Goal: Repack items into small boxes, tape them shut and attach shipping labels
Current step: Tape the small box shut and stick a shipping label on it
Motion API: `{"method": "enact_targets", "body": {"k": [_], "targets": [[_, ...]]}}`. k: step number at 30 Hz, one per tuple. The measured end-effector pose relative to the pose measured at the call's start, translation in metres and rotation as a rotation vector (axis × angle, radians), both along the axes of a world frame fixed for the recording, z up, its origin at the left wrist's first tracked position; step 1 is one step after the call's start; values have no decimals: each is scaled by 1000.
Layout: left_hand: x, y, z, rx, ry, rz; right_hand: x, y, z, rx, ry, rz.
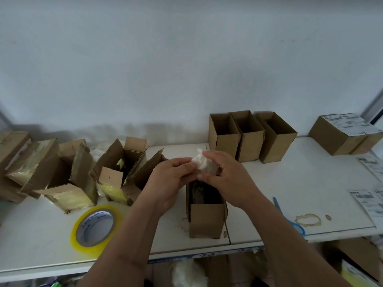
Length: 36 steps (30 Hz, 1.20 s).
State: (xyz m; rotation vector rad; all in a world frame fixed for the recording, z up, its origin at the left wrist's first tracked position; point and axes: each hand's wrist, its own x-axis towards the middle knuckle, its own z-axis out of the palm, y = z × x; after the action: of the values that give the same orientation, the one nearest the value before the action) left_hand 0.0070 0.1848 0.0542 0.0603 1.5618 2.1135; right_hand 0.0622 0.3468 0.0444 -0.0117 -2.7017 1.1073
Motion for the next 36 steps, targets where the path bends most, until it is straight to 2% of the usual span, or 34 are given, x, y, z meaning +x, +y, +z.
{"method": "enact_targets", "body": {"k": [2,4,5,8,11,13,19,26,30,36], "targets": [[1,-1,-1,-126,100,-7,0,3,-4,52,34,-74],[2,-1,-5,-426,335,-51,3,6,-2,91,-1,-93],[4,0,-7,-561,441,-77,5,8,-2,191,-35,-58],[-1,4,-21,-850,622,-106,6,14,-6,703,-152,116],[-3,2,-27,-1043,758,-157,8,11,-1,747,-209,26],[-3,0,-27,-1062,832,-193,9,7,1,825,-208,14],[-6,-2,-33,-1068,819,-180,4,-4,-3,995,-264,33],[-11,-5,-36,-1105,768,-173,9,11,-8,848,-364,143],[-7,-3,-32,-1106,792,-178,16,5,-14,729,-500,130],[-3,-2,-29,-1105,769,-186,12,-3,-18,759,-564,145]]}}
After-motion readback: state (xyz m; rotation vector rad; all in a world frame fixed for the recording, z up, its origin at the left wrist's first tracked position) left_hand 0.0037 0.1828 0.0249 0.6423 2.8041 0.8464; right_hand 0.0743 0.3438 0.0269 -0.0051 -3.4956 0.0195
